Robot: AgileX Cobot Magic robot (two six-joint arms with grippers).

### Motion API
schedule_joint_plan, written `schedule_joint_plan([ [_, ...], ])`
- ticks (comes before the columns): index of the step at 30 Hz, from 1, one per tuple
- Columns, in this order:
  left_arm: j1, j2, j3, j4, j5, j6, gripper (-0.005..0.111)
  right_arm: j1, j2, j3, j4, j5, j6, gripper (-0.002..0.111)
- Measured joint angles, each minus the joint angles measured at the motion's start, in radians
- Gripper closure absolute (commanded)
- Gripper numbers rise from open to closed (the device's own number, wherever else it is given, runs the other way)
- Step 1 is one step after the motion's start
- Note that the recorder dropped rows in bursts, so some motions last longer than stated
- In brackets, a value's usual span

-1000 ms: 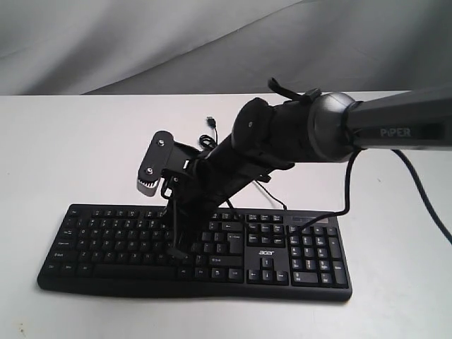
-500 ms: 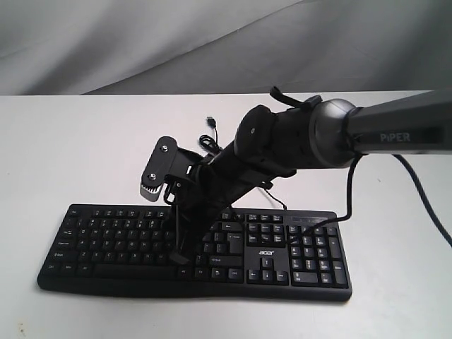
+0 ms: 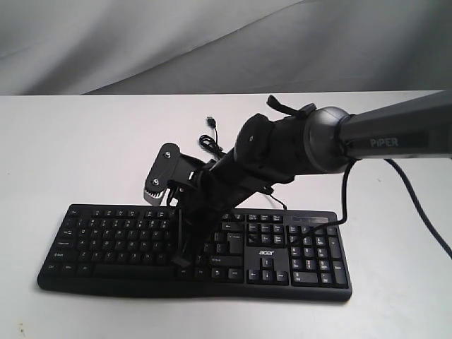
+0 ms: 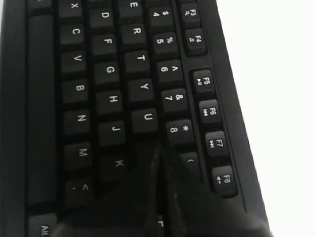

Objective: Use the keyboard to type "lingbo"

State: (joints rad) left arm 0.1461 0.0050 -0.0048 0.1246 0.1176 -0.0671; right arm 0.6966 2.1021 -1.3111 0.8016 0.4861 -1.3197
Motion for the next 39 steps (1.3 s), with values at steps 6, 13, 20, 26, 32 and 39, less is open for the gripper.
schedule_joint_plan([
  [6,0.000,0.000,0.000,0.000,0.000,0.000,0.106,-0.002,0.000,0.000,-0.004,0.000,0.000,0.108],
  [13,0.000,0.000,0.000,0.000,0.000,0.000,0.106,-0.002,0.000,0.000,-0.006,0.011,0.000,0.108],
  [20,0.000,0.000,0.000,0.000,0.000,0.000,0.106,-0.002,0.000,0.000,-0.026,0.020,0.000,0.108],
  [26,0.000,0.000,0.000,0.000,0.000,0.000,0.106,-0.002,0.000,0.000,-0.029,0.023,0.000,0.108],
  [32,0.000,0.000,0.000,0.000,0.000,0.000,0.106,-0.002,0.002,0.000,-0.029,0.024,0.000,0.108],
  [39,0.000,0.000,0.000,0.000,0.000,0.000,0.106,-0.002,0.014,0.000,-0.025,0.026,-0.002,0.108],
])
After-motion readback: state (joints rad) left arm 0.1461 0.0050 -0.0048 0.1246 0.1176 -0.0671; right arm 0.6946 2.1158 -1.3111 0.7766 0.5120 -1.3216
